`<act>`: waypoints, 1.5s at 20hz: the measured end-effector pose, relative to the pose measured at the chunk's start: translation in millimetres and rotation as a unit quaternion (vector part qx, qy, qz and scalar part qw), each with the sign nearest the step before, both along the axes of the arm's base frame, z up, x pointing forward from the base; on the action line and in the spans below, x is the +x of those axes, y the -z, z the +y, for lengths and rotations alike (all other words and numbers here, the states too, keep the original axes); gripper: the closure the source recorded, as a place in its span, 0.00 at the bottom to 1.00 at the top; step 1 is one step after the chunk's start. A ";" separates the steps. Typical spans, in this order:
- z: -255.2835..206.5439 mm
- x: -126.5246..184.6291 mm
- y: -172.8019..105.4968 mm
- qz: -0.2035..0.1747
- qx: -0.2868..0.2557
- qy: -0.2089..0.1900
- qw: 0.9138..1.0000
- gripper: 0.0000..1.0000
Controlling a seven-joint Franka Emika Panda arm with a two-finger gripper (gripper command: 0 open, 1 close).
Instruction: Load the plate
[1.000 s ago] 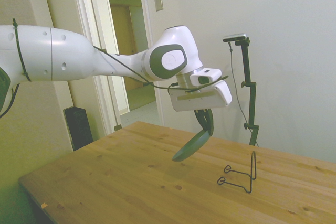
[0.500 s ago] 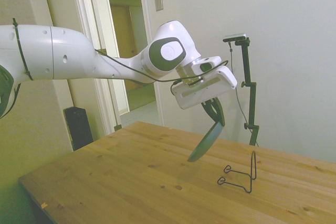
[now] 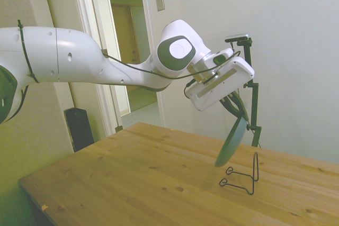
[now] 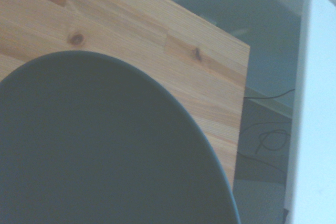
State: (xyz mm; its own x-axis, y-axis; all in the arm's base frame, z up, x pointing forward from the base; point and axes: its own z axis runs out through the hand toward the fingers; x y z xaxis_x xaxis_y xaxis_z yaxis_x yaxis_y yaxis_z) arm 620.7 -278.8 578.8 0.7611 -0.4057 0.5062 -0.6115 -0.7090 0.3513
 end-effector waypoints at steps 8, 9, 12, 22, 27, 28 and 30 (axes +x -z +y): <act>-5.2 14.9 25.0 0.020 -0.055 -0.022 0.998 1.00; -4.0 16.5 26.8 0.022 -0.064 -0.024 0.997 1.00; 1.4 20.0 32.1 0.025 -0.079 -0.023 0.996 1.00; 37.0 32.0 55.5 0.015 -0.103 -0.016 0.994 1.00; 43.2 31.0 75.0 0.018 -0.091 -0.005 0.996 1.00; 44.0 30.6 78.5 0.018 -0.089 -0.003 0.996 1.00; 43.7 30.6 82.6 0.014 -0.086 0.005 0.996 1.00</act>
